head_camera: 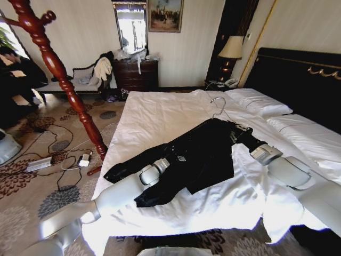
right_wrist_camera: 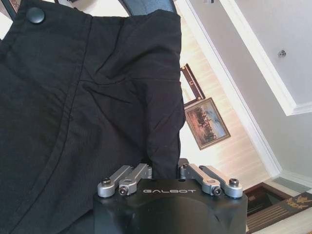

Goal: Pick up the clothes from the bed and hang them on the clothes hanger.

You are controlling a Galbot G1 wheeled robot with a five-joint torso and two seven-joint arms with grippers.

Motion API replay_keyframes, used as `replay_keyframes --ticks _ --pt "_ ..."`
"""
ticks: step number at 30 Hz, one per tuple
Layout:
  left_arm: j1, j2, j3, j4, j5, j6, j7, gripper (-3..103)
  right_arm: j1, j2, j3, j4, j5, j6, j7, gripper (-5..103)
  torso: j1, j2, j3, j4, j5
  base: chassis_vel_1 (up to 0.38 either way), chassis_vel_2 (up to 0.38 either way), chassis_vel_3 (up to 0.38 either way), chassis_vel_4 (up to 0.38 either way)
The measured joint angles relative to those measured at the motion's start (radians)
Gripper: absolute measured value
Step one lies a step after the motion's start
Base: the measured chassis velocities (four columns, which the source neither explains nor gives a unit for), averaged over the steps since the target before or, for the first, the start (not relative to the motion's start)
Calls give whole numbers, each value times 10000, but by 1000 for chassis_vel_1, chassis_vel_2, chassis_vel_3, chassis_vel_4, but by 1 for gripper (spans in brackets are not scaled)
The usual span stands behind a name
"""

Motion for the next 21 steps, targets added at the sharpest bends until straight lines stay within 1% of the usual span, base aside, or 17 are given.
replay_keyframes --ticks 2,4,5,9,11,14,15,17,18,19,20,21 --pt "12 25 -25 10 32 -2 -20 98 0 12 0 0 0 1 1 19 0 0 0 0 0 0 0 0 0" --pt "25 34 -92 54 46 -3 -76 89 0 27 -1 -1 0 2 0 19 0 -1 0 1 0 0 0 0 0" --pt "25 34 -92 54 46 -3 -76 89 0 27 -1 -1 0 2 0 19 0 -1 0 1 0 0 0 0 0" --pt "-37 -79 -162 172 41 -11 -105 68 0 34 -2 -1 0 5 1 19 0 0 0 -1 0 0 0 0 0" --pt "-53 -95 -163 183 34 -12 -105 68 0 34 -2 0 0 6 1 19 1 0 0 -1 0 0 0 0 0" --pt "-68 -111 -163 206 1 -26 -105 52 -5 32 -3 26 -1 7 1 19 0 0 0 0 0 0 0 0 0" --pt "-68 -111 -163 206 1 -26 -105 52 -5 32 -3 26 -1 7 1 19 0 0 0 0 0 0 0 0 0" --pt "-32 -107 -163 206 -24 -41 -103 41 -5 22 -3 29 0 8 1 19 0 0 0 0 0 0 0 0 0" --pt "-12 -103 -161 206 -33 -48 -99 41 -4 19 -5 30 1 8 1 19 0 0 0 0 0 0 0 0 0" --pt "8 -99 -162 205 -41 -57 -97 35 -2 15 -7 37 6 8 1 19 1 0 0 0 0 0 0 0 0" --pt "8 -99 -162 205 -41 -57 -97 35 -2 15 -7 37 6 8 1 19 1 0 0 0 0 0 0 0 0" --pt "29 -96 -162 205 -51 -64 -95 30 1 11 -10 47 13 8 1 19 1 0 0 -1 0 0 0 0 0"
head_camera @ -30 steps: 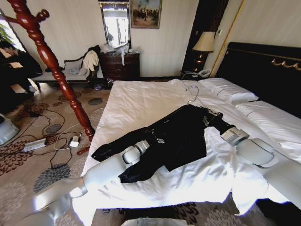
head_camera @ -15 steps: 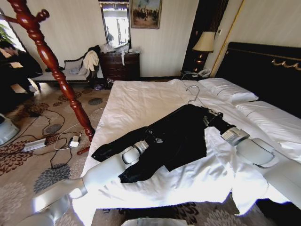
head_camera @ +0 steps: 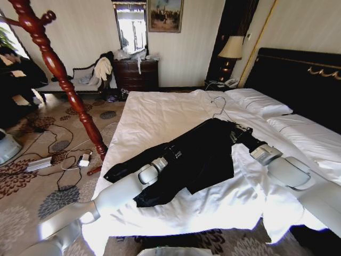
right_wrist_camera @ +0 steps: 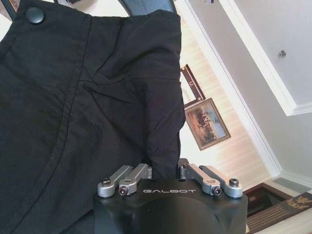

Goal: Pick up the clothes from the bed and hang them on the clothes hanger.

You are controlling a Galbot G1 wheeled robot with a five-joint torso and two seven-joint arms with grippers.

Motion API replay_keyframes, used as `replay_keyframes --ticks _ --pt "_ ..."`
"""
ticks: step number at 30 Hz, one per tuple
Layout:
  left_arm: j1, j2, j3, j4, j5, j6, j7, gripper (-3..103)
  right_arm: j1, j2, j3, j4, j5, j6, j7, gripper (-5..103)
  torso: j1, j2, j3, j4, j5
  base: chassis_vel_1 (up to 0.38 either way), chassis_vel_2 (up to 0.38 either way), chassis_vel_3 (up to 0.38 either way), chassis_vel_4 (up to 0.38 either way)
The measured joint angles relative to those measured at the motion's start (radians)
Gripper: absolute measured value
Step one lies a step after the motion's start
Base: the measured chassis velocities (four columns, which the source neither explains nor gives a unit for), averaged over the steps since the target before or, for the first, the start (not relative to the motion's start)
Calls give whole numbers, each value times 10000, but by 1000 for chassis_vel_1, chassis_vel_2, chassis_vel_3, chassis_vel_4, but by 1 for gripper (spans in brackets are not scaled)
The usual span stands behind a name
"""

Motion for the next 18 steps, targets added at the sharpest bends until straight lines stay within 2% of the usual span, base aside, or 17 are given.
replay_keyframes --ticks 2,3,6,13,18 --pt "36 14 -6 4 -16 -26 4 19 6 -11 -1 12 18 -1 0 19 -1 0 0 1 -1 0 0 0 0" --pt "36 14 -6 4 -16 -26 4 19 6 -11 -1 12 18 -1 0 19 -1 0 0 1 -1 0 0 0 0" --pt "42 33 -19 10 -36 -59 20 3 9 -24 -1 12 37 -2 0 19 0 0 0 0 0 0 0 0 0" --pt "-9 39 -96 41 -117 -122 38 0 0 12 2 12 38 -2 0 19 0 0 0 0 0 0 0 0 0" --pt "-35 199 -182 -167 -673 -121 71 0 5 21 2 6 39 -3 1 19 0 0 0 0 -1 0 0 0 0"
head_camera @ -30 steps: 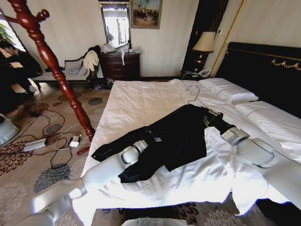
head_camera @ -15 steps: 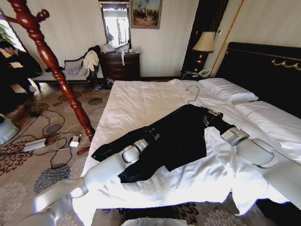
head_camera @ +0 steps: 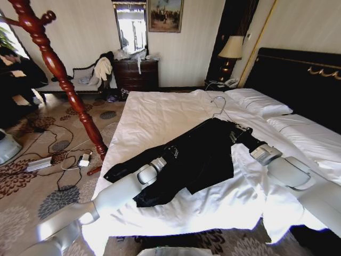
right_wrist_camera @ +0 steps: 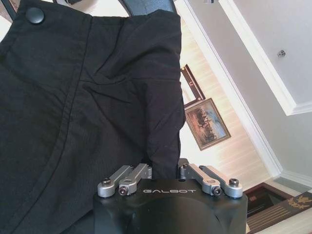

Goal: Pick up the clothes from the bed and hang them on the clothes hanger.

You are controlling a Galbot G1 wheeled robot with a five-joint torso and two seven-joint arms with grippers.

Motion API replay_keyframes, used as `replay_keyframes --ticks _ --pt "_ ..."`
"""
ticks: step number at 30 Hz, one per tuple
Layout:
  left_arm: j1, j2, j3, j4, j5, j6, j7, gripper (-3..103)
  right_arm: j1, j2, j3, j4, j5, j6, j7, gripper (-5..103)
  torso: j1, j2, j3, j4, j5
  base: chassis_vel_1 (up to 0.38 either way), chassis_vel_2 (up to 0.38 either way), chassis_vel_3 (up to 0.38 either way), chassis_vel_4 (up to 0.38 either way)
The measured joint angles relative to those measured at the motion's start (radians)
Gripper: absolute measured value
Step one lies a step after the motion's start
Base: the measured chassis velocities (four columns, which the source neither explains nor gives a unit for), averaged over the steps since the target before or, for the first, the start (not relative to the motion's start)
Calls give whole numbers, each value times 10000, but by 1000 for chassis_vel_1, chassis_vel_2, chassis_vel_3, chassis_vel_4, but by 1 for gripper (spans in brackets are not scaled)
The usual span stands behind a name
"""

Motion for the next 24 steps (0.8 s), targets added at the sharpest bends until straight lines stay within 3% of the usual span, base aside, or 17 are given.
replay_keyframes --ticks 8,17,24 --pt "-171 745 -193 -756 -1294 183 39 0 41 -8 0 22 100 0 1 19 0 0 0 1 0 0 0 0 0" --pt "-212 2237 -677 -2619 -3045 745 -69 0 112 -64 13 107 107 29 -10 19 -1 0 0 1 -1 0 0 0 0" --pt "-303 3065 -1017 -3563 -3934 942 -64 0 133 -224 13 69 61 59 -17 19 0 0 0 2 -2 0 0 0 0"
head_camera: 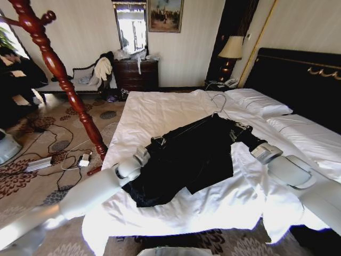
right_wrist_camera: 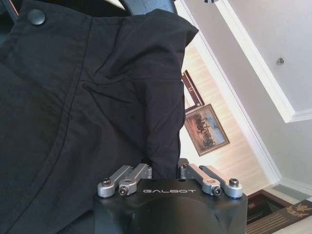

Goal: Pick up the clothes from the bed and hang them on the clothes hanger.

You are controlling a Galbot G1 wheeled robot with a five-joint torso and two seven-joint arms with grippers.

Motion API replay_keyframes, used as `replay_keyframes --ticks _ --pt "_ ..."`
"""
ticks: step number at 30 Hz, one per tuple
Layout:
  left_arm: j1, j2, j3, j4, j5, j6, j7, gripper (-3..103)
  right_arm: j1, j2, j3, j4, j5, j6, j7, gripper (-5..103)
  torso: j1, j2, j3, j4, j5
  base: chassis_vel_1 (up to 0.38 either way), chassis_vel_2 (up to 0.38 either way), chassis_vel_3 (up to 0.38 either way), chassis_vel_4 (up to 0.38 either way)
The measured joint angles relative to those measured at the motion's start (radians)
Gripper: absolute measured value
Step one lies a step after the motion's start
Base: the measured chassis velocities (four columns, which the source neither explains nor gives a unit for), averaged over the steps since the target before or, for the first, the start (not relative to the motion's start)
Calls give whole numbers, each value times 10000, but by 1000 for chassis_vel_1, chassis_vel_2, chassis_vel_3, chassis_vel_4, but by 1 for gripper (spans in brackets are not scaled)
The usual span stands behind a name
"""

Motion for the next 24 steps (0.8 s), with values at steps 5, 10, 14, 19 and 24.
replay_keyframes --ticks 5,10,14,19,24 --pt "-24 686 -309 -665 -690 167 85 0 3 -103 -6 -103 -67 38 -2 19 0 0 0 -1 1 0 0 0 0" --pt "40 1143 -448 -1260 -1113 362 84 0 2 -125 -54 -214 -204 49 -2 19 -1 0 -1 -1 1 0 0 0 0" --pt "46 1403 -505 -1726 -1490 545 38 0 2 -166 -80 -381 -193 -41 49 19 0 0 0 -1 2 0 0 0 0" --pt "-231 1640 -577 -2412 -2329 888 -246 0 110 -253 -93 -644 -180 -302 195 19 -1 0 0 -1 2 0 0 0 0" --pt "-603 1828 -589 -2934 -2949 1138 -467 0 166 -340 -107 -801 -212 -421 273 19 -1 0 0 -1 3 0 0 0 0"
